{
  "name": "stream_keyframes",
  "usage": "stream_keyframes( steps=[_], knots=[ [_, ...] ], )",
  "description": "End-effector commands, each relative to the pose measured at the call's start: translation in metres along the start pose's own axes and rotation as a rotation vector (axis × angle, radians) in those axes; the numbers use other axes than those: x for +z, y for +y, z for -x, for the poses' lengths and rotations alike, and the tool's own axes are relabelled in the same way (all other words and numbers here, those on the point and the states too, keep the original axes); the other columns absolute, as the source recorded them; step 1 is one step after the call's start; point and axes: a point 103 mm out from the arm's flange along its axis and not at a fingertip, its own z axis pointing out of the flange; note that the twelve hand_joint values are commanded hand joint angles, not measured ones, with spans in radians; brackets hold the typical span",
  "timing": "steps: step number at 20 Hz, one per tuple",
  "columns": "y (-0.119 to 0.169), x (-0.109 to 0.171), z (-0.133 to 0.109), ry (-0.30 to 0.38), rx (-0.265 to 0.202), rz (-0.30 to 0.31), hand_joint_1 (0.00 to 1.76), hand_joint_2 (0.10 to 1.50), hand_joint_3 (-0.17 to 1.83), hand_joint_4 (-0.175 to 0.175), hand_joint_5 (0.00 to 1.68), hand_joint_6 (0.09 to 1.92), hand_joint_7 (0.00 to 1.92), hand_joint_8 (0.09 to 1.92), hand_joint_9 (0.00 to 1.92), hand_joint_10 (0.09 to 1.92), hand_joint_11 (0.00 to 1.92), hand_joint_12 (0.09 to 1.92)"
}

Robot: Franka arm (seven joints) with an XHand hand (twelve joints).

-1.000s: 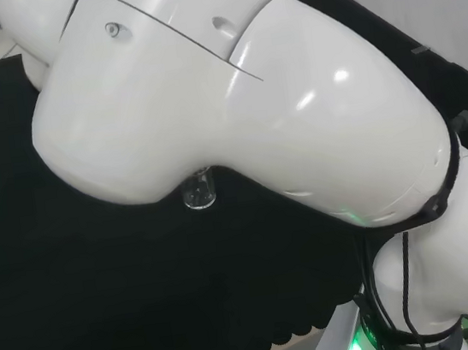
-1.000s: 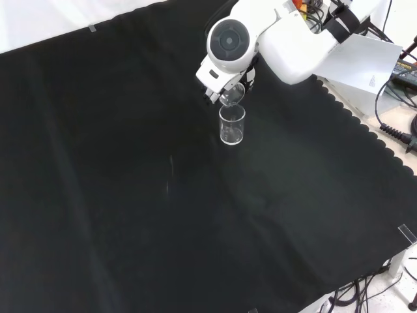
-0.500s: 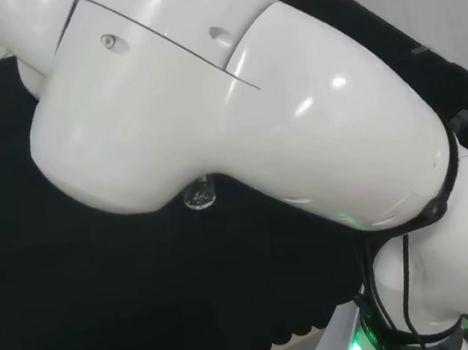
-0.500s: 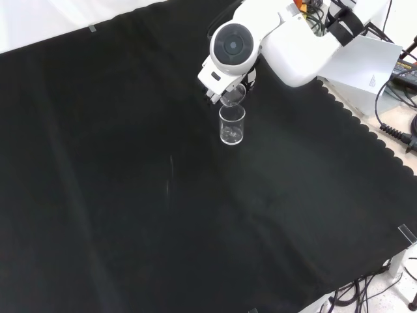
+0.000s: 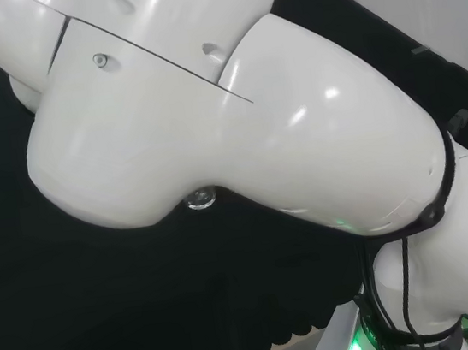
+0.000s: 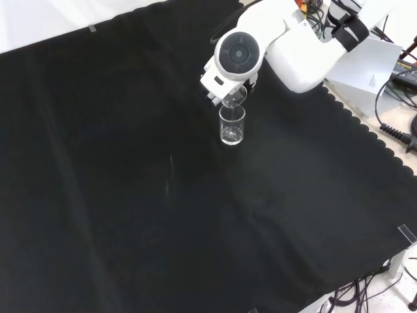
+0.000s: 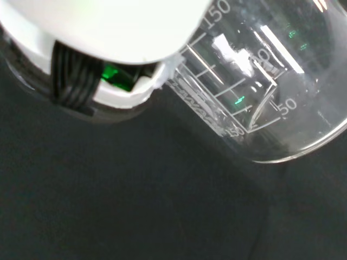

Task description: Pour the water from the handheld beaker into the one on the table.

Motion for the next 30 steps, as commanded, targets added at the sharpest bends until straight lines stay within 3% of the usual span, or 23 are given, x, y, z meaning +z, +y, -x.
stream_keyframes(
  steps=[1,30],
  knots=[
    [-0.0001,-0.0004,-0.0008,-0.016,0.004,-0.003,1.44,0.56,0.66,-0.175,1.49,0.21,1.44,0.33,1.67,0.09,1.48,0.58],
    [-0.0026,-0.004,-0.0015,-0.078,0.016,-0.03,1.44,0.57,0.66,-0.175,1.49,0.21,1.45,0.32,1.66,0.09,1.49,0.58]
  ],
)
